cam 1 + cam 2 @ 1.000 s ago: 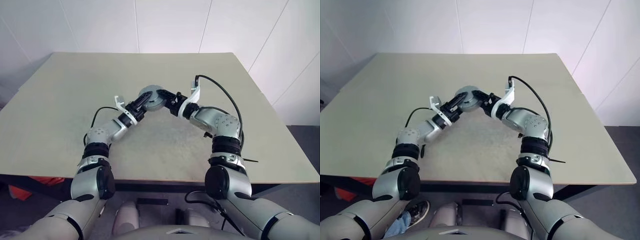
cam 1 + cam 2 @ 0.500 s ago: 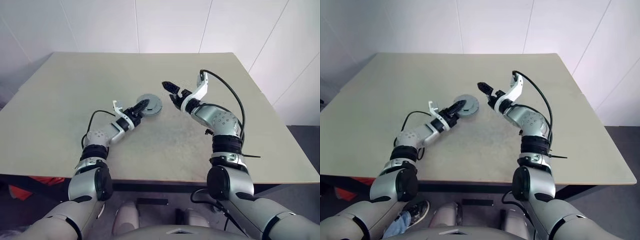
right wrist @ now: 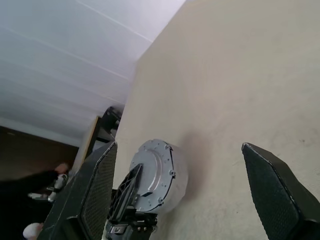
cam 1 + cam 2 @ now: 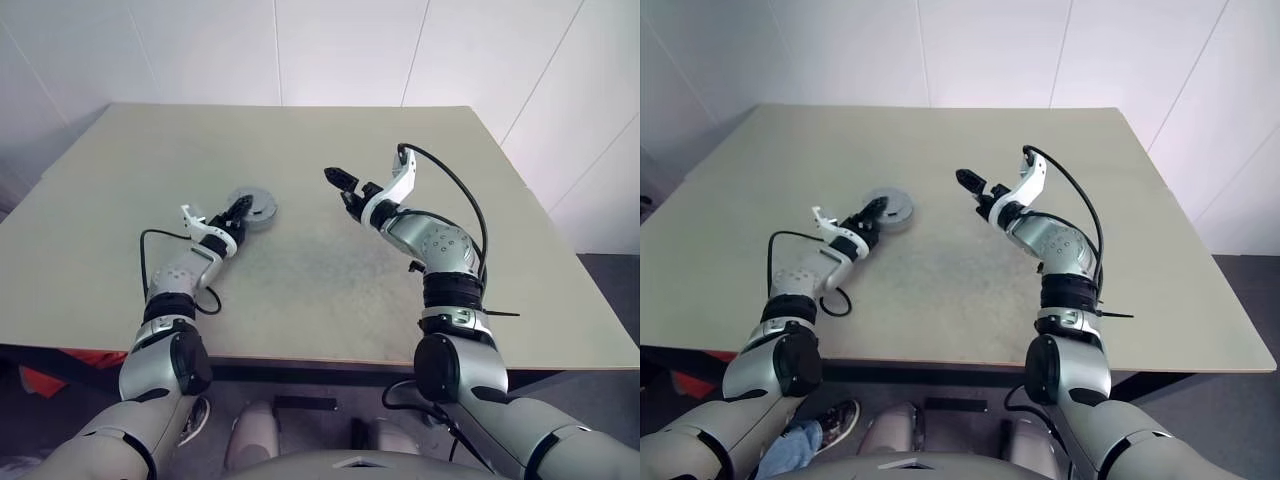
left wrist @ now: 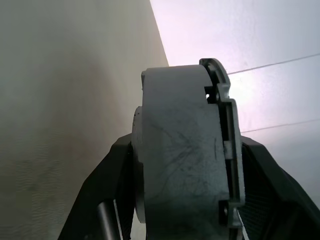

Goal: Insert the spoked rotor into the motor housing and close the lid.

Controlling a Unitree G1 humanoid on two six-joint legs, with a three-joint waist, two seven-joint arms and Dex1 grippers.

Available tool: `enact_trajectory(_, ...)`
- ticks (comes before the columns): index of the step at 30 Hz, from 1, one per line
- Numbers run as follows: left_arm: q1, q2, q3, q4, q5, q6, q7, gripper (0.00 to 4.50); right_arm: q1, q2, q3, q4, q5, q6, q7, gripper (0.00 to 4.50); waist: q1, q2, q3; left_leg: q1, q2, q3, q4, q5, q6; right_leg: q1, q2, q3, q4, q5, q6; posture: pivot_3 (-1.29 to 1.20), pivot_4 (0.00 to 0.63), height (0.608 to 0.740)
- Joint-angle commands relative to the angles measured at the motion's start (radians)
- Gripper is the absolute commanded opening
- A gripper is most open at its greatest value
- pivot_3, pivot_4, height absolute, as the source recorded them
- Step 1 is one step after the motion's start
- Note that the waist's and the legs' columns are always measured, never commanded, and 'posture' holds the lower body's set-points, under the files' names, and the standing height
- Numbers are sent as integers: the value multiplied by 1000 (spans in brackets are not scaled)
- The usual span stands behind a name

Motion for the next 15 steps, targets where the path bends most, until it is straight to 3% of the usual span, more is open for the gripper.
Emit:
enact_trajectory(1, -43, 26, 27, -4, -7, -51, 7, 2403, -8, -3, 2, -17, 11, -1, 12, 4473, -1, 0, 0, 0, 0, 0, 0, 0, 0, 0, 0, 0, 0, 0, 0, 0, 0, 740)
enact_trajectory(14, -77, 112, 63, 105, 34, -194, 40, 2403, -10, -10, 7, 1, 3, 6, 16, 4473, -8, 0, 0, 2, 1, 0, 1, 0, 0, 0, 0, 0, 2, 0, 0, 0, 0, 740)
enact_trajectory(15, -78, 119, 63, 108, 39, -202, 35, 2695, -11, -11, 8, 4, 2, 5, 16, 4495, -8, 0, 0, 2, 1, 0, 1, 0, -1, 0, 0, 0, 3, 0, 0, 0, 0, 740)
